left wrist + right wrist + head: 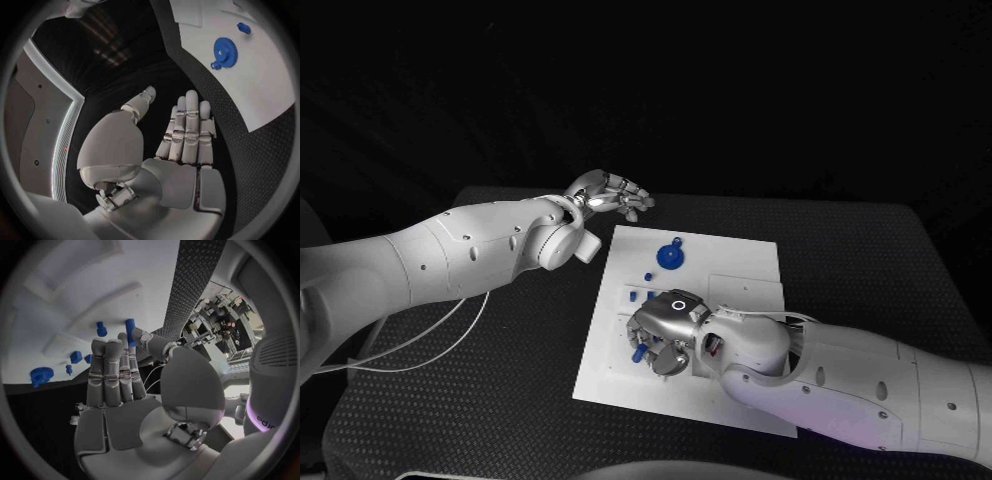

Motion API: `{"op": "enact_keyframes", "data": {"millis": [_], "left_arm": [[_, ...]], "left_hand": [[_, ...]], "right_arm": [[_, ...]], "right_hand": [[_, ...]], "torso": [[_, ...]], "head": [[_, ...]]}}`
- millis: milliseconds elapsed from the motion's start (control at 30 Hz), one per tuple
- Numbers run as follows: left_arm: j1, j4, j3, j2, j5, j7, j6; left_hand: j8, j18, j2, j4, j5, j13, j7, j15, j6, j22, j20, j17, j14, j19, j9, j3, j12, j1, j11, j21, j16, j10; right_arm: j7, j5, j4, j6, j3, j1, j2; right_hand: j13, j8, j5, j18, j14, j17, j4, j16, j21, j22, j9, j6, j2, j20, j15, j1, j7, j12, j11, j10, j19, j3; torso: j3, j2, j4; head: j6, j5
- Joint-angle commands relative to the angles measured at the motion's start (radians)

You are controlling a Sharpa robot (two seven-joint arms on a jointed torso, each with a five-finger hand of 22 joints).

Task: Assemble the parts on the task board

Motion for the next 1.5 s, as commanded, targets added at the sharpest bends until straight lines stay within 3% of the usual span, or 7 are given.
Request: {"op": "enact_keyframes", "data": {"millis": [33,300,600,867,1067,1267,1500], "left_arm": [[0.001,0.003,0.001,0.001,0.006,0.007,0.013],[0.001,0.005,0.001,0.002,0.006,0.007,0.013],[0.001,0.006,0.001,0.001,0.006,0.005,0.014],[0.001,0.006,0.001,-0.001,0.006,0.003,0.016],[0.001,0.005,0.001,-0.003,0.006,0.002,0.016],[0.001,0.005,0.000,-0.004,0.006,0.001,0.017],[0.001,0.003,0.000,-0.006,0.006,0.000,0.017]], "left_hand": [[0.004,0.008,0.011,0.007,-0.001,-0.002,-0.002,0.003,-0.007,0.002,0.000,0.002,-0.001,-0.004,-0.001,0.002,0.005,-0.001,-0.001,-0.007,-0.006,-0.006],[0.004,0.008,0.012,0.007,-0.001,-0.002,-0.002,0.003,-0.007,0.002,0.000,0.002,-0.001,-0.004,-0.001,0.002,0.005,-0.001,-0.001,-0.007,-0.007,-0.006],[0.004,0.007,0.011,0.007,-0.001,-0.002,-0.002,0.003,-0.007,0.003,0.000,0.003,-0.001,-0.004,-0.002,0.001,0.005,-0.001,-0.001,-0.008,-0.007,-0.006],[0.005,0.007,0.011,0.008,-0.001,-0.002,-0.002,0.003,-0.008,0.003,0.001,0.003,-0.001,-0.004,-0.002,0.001,0.005,-0.001,-0.001,-0.008,-0.007,-0.006],[0.005,0.007,0.011,0.008,-0.001,-0.002,-0.002,0.003,-0.008,0.003,0.001,0.004,-0.001,-0.004,-0.002,0.001,0.005,-0.002,-0.001,-0.008,-0.008,-0.007],[0.005,0.007,0.010,0.009,-0.001,-0.002,-0.002,0.003,-0.008,0.003,0.001,0.004,-0.001,-0.003,-0.002,0.001,0.005,-0.002,-0.001,-0.009,-0.008,-0.007],[0.005,0.007,0.010,0.009,-0.001,-0.002,-0.002,0.003,-0.008,0.004,0.001,0.004,-0.001,-0.004,-0.002,0.000,0.005,-0.002,-0.001,-0.009,-0.008,-0.007]], "right_arm": [[-0.013,-0.041,-0.003,0.027,-0.005,-0.001,0.008],[-0.024,-0.072,-0.016,0.059,-0.019,-0.010,0.026],[-0.024,-0.048,-0.019,0.056,-0.019,-0.014,0.034],[-0.031,-0.037,-0.023,0.030,-0.019,-0.014,0.026],[-0.039,-0.027,-0.023,-0.014,-0.019,-0.014,0.022],[-0.055,-0.029,-0.014,-0.066,-0.019,-0.014,0.009],[-0.060,-0.028,0.014,-0.116,-0.018,-0.007,-0.022]], "right_hand": [[0.001,0.002,0.006,0.014,-0.002,0.002,-0.008,0.005,0.005,0.019,0.031,0.006,0.010,-0.001,-0.007,0.001,-0.002,-0.002,0.002,0.003,0.001,0.001],[0.002,0.002,0.006,0.014,-0.002,0.002,-0.011,0.005,0.006,0.019,0.032,0.006,0.009,-0.001,-0.007,0.000,-0.002,-0.003,0.002,0.003,0.001,0.002],[0.006,-0.007,0.007,0.014,-0.008,0.001,-0.014,-0.001,0.004,0.018,0.033,-0.002,0.005,0.002,-0.002,-0.009,0.002,-0.011,0.007,-0.009,-0.007,0.007],[0.003,-0.039,0.016,0.014,-0.014,-0.007,-0.029,-0.014,0.002,0.019,0.023,-0.040,-0.043,0.012,0.016,-0.042,0.020,-0.044,0.026,-0.053,-0.024,-0.034],[-0.018,-0.083,0.014,0.014,-0.022,-0.009,-0.035,-0.017,-0.002,0.018,0.003,-0.101,-0.078,0.018,0.043,-0.056,0.049,-0.085,0.054,-0.125,-0.038,-0.071],[-0.057,-0.120,0.011,0.014,-0.042,-0.007,-0.064,-0.016,-0.008,0.018,-0.020,-0.165,-0.087,0.026,0.067,-0.056,0.076,-0.088,0.078,-0.209,-0.058,-0.109],[-0.073,-0.130,0.009,0.014,-0.049,-0.005,-0.083,-0.011,-0.008,0.018,-0.028,-0.189,-0.090,0.029,0.075,-0.060,0.086,-0.082,0.087,-0.238,-0.064,-0.128]], "torso": [[-0.0006,0.000,0.0001],[-0.0013,0.000,0.0015],[-0.0007,-0.001,-0.0001],[-0.0008,-0.001,-0.0006],[-0.0002,0.000,-0.0008],[0.0002,0.000,-0.0002],[0.0001,-0.001,-0.0012]], "head": [[0.000,-0.002],[-0.001,-0.003],[-0.001,-0.003],[0.001,-0.005],[0.003,-0.008],[0.005,-0.010],[0.008,-0.011]]}}
